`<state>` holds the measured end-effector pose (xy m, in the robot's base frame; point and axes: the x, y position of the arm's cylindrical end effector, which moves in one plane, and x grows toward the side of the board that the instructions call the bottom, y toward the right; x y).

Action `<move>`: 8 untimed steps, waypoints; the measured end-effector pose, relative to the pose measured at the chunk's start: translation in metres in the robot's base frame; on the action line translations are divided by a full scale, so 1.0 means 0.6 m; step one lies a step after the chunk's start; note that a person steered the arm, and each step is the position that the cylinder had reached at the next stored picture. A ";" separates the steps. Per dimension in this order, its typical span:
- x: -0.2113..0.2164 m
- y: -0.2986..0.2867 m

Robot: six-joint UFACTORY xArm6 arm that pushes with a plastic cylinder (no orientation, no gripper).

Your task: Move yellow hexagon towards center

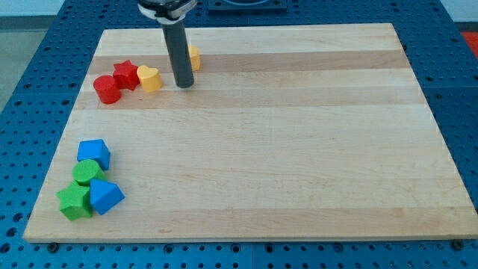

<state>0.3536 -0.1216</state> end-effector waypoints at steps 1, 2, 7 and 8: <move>-0.041 -0.037; -0.139 -0.060; -0.095 0.155; -0.095 0.150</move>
<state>0.2964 -0.0316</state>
